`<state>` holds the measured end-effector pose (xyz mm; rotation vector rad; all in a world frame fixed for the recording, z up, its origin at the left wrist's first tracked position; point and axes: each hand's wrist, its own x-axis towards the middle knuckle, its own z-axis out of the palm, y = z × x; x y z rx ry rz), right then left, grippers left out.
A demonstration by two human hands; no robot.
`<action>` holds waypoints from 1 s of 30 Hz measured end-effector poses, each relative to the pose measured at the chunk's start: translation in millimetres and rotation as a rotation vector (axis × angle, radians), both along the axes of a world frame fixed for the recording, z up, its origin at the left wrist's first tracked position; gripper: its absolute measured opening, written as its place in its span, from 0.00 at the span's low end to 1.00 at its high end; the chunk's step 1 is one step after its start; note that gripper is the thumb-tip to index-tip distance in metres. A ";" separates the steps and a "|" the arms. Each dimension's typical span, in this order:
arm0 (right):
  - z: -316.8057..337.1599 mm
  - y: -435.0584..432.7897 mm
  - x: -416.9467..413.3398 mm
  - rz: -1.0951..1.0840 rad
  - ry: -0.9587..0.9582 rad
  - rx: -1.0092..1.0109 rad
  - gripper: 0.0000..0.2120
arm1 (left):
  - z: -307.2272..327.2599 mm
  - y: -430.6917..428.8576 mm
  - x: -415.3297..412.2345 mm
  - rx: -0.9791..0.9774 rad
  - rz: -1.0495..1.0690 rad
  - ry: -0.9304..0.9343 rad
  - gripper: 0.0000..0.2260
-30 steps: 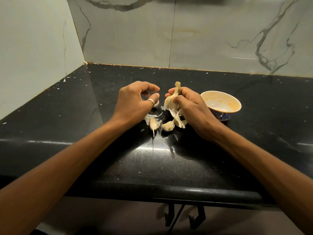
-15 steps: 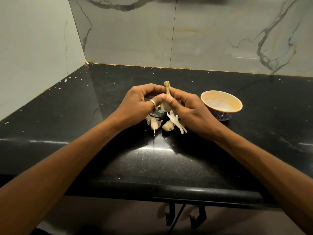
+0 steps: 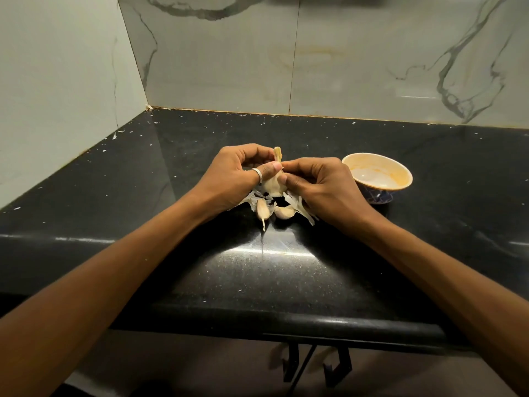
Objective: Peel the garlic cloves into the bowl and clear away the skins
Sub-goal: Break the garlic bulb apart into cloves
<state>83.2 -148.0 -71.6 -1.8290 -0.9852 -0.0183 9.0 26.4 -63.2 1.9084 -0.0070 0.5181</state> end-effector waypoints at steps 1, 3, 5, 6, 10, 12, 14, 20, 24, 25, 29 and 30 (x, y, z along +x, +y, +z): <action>0.3 -0.4 -0.4 -0.023 -0.007 -0.005 0.07 | -0.3 0.1 0.1 0.002 0.001 0.003 0.07; 1.3 -0.7 -0.5 -0.068 -0.019 -0.007 0.05 | -0.3 -0.3 -0.2 0.003 0.009 0.007 0.07; 2.5 -0.7 -0.8 -0.098 -0.027 -0.020 0.05 | -0.7 0.5 0.2 0.017 0.022 0.007 0.07; 2.9 -0.7 -1.0 -0.105 -0.036 -0.032 0.04 | -1.2 1.2 0.8 0.028 0.025 0.005 0.07; 4.9 -0.3 -1.5 -0.131 -0.082 -0.065 0.04 | -2.5 2.6 2.5 0.048 0.045 0.005 0.06; 5.7 0.9 -2.3 -0.147 -0.108 -0.071 0.05 | -3.4 3.2 2.9 0.081 0.046 0.001 0.06; 6.0 1.6 -3.4 -0.161 -0.123 -0.066 0.05 | -4.1 3.2 2.9 0.110 0.049 -0.005 0.07; 3.4 3.7 -2.7 -0.204 -0.134 -0.044 0.06 | -3.5 2.4 0.8 0.160 0.006 0.004 0.08; 3.4 8.3 -1.1 -0.218 -0.150 -0.045 0.08 | -3.0 4.3 0.4 0.159 0.000 0.011 0.08; 3.4 9.1 -0.2 -0.227 -0.151 -0.048 0.08 | -2.9 4.3 0.8 0.150 0.004 0.015 0.08; 4.3 9.5 4.5 -0.240 -0.087 -0.052 0.05 | -1.5 2.3 1.6 0.098 0.019 0.043 0.08; 4.4 9.1 5.3 -0.241 -0.063 -0.047 0.03 | -0.9 1.8 1.5 0.076 0.022 0.049 0.08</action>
